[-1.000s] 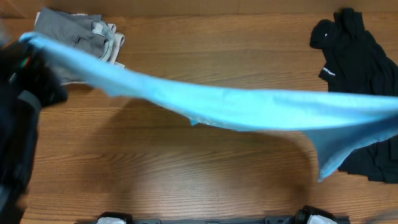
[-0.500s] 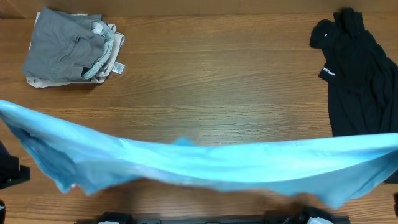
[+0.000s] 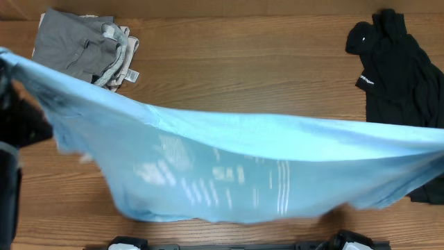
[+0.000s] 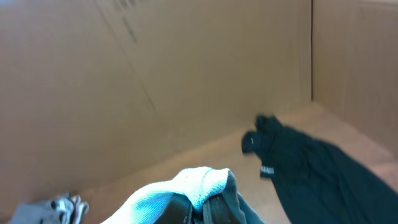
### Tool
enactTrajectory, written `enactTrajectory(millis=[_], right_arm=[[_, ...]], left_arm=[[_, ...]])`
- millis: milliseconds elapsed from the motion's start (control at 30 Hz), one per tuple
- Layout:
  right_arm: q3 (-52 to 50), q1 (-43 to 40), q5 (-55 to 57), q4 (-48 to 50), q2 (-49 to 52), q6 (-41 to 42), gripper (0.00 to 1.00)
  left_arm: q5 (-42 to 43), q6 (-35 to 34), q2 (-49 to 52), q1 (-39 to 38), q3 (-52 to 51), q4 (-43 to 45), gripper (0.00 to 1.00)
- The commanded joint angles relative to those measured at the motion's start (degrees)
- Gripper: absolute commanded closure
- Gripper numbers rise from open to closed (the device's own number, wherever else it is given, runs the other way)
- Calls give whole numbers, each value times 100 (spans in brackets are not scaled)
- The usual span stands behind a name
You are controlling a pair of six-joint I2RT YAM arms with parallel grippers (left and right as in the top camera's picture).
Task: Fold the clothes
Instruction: 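Lift the shirt high with both grippers and swing it flat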
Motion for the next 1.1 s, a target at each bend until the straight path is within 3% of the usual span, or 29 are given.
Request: enactTrajectory(millis=[0, 200, 567, 833, 1067], right_arm=[[734, -31, 74, -92, -63, 9, 96], [1449, -15, 48, -319, -114, 35, 96], [1259, -15, 103, -319, -122, 138, 96], [-721, -15, 96, -122, -107, 111, 96], [-2848, -15, 28, 800, 184, 90, 96]], left_arm=[[111, 101, -334, 57, 706, -192, 96], [109, 114, -647, 57, 1331, -750, 96], [-61, 87, -844, 57, 1215, -916, 96], [-31, -15, 127, 57, 258, -916, 96], [9, -160, 1462, 57, -103, -909, 96]])
